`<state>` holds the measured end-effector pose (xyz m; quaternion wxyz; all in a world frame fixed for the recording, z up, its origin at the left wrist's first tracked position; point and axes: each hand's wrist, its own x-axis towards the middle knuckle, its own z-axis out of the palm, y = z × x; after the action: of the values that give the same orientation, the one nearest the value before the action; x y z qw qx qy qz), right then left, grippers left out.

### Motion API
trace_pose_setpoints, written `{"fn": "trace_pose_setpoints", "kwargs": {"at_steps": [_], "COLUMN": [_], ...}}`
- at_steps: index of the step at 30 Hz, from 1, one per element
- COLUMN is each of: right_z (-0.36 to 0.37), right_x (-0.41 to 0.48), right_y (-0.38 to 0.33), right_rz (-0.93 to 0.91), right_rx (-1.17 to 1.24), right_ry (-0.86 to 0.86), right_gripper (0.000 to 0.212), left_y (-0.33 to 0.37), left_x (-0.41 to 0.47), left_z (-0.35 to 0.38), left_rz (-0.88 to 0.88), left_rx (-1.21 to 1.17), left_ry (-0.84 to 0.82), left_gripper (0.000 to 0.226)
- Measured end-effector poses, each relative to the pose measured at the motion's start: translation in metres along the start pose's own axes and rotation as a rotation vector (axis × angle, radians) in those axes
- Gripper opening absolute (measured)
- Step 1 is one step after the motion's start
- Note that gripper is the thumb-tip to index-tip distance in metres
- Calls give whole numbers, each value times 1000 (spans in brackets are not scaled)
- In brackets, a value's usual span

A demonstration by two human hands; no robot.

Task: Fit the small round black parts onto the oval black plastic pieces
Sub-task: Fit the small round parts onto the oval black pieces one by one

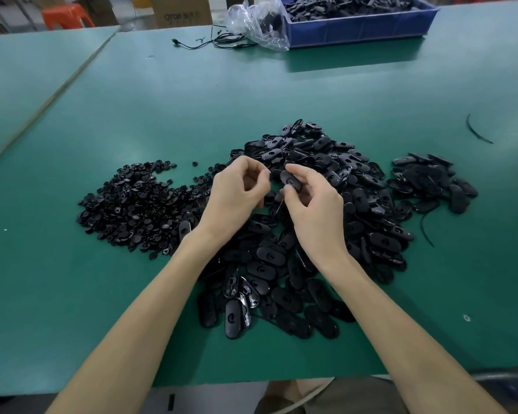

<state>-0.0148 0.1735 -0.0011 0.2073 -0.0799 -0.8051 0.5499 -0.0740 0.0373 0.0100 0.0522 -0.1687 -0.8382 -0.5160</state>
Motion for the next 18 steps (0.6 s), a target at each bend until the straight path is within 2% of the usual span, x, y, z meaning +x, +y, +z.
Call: {"fn": "trace_pose_setpoints", "kwargs": {"at_steps": [4,18], "right_z": [0,0], "right_x": [0,0], "right_y": [0,-1], "right_rz": [4,13], "right_rx": [-3,1], "right_ry": [-13,-12], "right_gripper": [41,42], "left_y": [0,1], "left_x": [-1,1], "left_z": [3,0], "left_rz": [-3,-43], "left_rx": [-12,-159], "left_ry": [-36,-57], "left_gripper": [11,7]}}
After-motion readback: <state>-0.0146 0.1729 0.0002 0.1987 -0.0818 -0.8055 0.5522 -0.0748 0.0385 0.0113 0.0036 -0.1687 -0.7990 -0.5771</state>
